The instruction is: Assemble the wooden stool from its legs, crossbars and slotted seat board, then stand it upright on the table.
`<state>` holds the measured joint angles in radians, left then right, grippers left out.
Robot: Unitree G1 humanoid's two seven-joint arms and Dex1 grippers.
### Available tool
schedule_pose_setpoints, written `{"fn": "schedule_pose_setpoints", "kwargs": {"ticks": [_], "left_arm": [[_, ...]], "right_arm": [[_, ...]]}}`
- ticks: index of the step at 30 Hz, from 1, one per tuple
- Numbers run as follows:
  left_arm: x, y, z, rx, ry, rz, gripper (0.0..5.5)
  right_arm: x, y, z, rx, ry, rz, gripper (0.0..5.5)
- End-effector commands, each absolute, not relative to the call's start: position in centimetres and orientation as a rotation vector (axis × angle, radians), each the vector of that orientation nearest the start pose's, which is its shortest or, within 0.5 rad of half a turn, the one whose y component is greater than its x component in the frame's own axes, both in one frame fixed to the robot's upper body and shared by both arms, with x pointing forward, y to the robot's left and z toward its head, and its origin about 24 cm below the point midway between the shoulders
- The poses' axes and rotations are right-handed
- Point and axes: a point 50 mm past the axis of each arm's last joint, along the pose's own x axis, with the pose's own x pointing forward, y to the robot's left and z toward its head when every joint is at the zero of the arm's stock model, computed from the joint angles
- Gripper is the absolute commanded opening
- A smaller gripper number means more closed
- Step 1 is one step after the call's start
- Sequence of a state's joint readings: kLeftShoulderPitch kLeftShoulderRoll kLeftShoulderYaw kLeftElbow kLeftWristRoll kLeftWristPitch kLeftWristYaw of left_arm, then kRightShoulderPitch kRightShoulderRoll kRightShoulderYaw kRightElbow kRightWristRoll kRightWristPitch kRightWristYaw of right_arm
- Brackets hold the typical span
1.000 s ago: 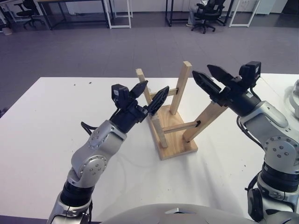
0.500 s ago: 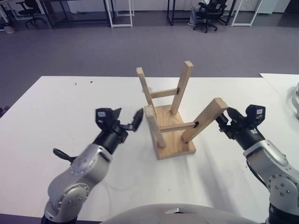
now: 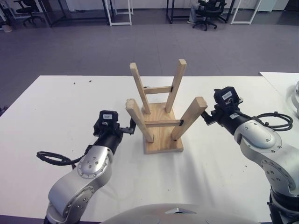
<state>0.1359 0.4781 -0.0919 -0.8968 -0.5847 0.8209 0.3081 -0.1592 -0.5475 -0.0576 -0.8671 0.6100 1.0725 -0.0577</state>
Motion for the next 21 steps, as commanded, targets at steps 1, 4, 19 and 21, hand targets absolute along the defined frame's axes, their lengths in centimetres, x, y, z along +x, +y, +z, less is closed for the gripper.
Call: {"fn": "schedule_pose_setpoints", "kwargs": {"ticks": [1, 4, 19, 21], "left_arm": [[22.4, 19.5, 16.9, 0.189, -0.020, -0.188, 4.78], [25.4, 19.1, 24.2, 0.058, -0.313, -0.345, 4.78], [25.4, 13.7, 13.8, -0.151, -0.115, -0.660, 4.78], [25.7, 13.3, 15.7, -0.181, -0.207, -0.681, 4.78]], "right_arm": [[24.2, -18.3, 18.7, -0.043, 0.047, 0.276, 3.95], [27.0, -19.9, 24.3, 0.174, -0.177, 0.318, 3.95], [26.0, -14.2, 18.0, 0.255, 0.153, 0.600, 3.95], [26.5, -14.1, 19.7, 0.300, 0.064, 0.620, 3.95]]}}
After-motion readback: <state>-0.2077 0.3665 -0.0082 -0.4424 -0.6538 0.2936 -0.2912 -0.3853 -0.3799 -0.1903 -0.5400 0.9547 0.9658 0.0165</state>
